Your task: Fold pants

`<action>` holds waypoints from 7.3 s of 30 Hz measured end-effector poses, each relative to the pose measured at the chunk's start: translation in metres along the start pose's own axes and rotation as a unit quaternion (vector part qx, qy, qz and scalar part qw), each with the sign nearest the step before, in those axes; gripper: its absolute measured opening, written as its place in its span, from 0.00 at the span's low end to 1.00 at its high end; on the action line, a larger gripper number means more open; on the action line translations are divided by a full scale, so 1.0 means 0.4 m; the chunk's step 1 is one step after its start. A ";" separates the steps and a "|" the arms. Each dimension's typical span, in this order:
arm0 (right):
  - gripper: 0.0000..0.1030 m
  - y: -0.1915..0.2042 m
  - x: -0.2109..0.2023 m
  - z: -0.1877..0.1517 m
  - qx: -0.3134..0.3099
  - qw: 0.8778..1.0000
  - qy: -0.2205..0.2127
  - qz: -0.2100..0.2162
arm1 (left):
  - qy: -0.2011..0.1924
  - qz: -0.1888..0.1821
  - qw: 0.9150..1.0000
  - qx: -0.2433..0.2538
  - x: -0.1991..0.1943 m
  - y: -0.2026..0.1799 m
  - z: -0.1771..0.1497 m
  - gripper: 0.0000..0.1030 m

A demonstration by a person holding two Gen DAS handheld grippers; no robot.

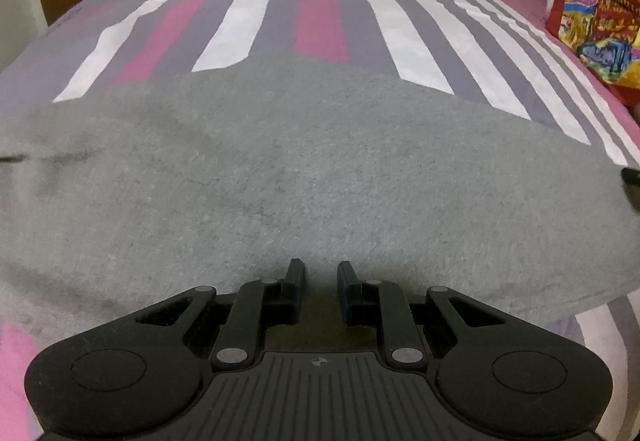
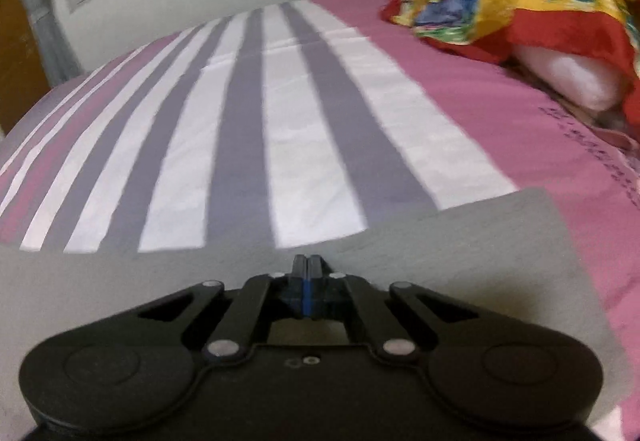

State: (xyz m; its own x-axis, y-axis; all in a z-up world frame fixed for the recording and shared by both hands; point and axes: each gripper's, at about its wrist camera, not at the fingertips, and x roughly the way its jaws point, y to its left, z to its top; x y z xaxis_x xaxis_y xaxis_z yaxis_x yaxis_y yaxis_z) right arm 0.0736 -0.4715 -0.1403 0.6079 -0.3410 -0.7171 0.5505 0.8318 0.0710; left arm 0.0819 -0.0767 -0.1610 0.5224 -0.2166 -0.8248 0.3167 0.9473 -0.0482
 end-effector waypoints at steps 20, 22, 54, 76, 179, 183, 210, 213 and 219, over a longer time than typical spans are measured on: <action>0.24 -0.137 -0.266 -0.174 0.084 0.995 0.036 0.039 | -0.010 0.007 1.000 0.006 -0.018 -0.029 0.002 0.30; 0.25 -0.175 -0.265 -0.188 0.115 0.992 0.042 0.023 | -0.014 0.007 1.000 0.009 -0.018 -0.030 -0.002 0.30; 0.15 -0.288 -0.197 -0.134 0.182 0.983 -0.010 -0.009 | -0.012 0.020 1.000 0.015 -0.016 -0.039 -0.004 0.36; 0.04 -0.289 -0.225 -0.180 0.209 0.978 -0.005 0.013 | -0.017 0.027 0.999 0.026 -0.026 -0.042 -0.011 0.42; 0.52 0.152 -0.242 -0.192 0.050 0.983 -0.015 0.175 | 0.080 -0.207 0.959 -0.174 0.045 -0.140 0.050 0.52; 0.52 0.123 -0.252 -0.202 0.064 0.983 -0.025 0.168 | 0.097 -0.227 0.951 -0.188 0.071 -0.195 0.036 0.37; 0.37 0.307 -0.168 -0.200 -0.073 0.989 0.032 0.129 | -0.018 -0.106 0.990 -0.091 -0.081 0.001 0.031 0.23; 0.37 0.318 -0.180 -0.182 -0.065 0.989 0.013 0.135 | 0.012 -0.110 0.989 -0.098 -0.071 0.006 0.025 0.24; 0.38 0.364 -0.115 -0.207 -0.111 0.986 0.042 0.114 | 0.009 -0.102 0.988 -0.116 -0.062 0.008 -0.009 0.26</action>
State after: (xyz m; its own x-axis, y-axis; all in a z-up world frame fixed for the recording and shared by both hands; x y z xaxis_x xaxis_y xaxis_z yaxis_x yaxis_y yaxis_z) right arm 0.0786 -0.2983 -0.1544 0.6464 -0.1038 -0.7559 0.2595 0.9616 0.0899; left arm 0.0673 -0.0675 -0.1427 0.4512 -0.4067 -0.7944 0.2228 0.9133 -0.3411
